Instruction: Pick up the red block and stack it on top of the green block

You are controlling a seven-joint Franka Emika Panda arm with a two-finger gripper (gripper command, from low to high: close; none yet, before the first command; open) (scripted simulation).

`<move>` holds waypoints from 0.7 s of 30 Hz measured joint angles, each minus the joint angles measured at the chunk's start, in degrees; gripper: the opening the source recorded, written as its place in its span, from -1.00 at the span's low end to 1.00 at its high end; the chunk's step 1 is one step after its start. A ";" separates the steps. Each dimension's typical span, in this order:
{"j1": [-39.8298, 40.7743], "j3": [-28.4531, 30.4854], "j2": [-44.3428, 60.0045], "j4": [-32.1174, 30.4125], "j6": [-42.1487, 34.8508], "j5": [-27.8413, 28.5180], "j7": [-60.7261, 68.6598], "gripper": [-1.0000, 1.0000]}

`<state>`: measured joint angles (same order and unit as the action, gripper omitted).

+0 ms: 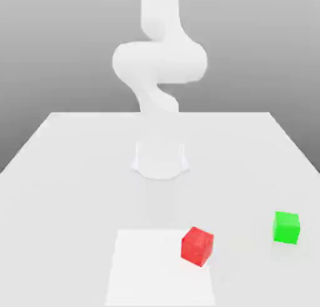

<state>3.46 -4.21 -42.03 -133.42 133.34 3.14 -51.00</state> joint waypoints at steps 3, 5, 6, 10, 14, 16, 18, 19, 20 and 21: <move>4.10 -4.88 4.93 -2.03 1.86 3.99 -6.50 0.00; 6.53 -7.71 8.20 -3.31 2.99 6.57 -10.67 0.00; 7.64 -8.99 9.86 -3.94 3.53 7.88 -12.77 0.00; 11.59 -13.41 16.60 -6.42 5.58 12.99 -21.02 0.00; 14.18 -16.19 23.42 -8.88 7.58 17.85 -29.08 0.00; 15.24 -17.28 26.71 -10.12 8.62 19.83 -32.79 0.00; 16.07 -18.12 29.86 -11.38 9.76 21.39 -36.16 0.00; 16.34 -18.40 31.37 -12.03 10.38 22.03 -37.78 0.00; 16.53 -18.63 32.82 -12.69 11.03 22.55 -39.30 0.00; 16.67 -18.81 34.21 -13.36 11.72 22.92 -40.71 0.00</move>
<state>20.13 -23.02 -7.82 -146.78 145.06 26.06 -91.71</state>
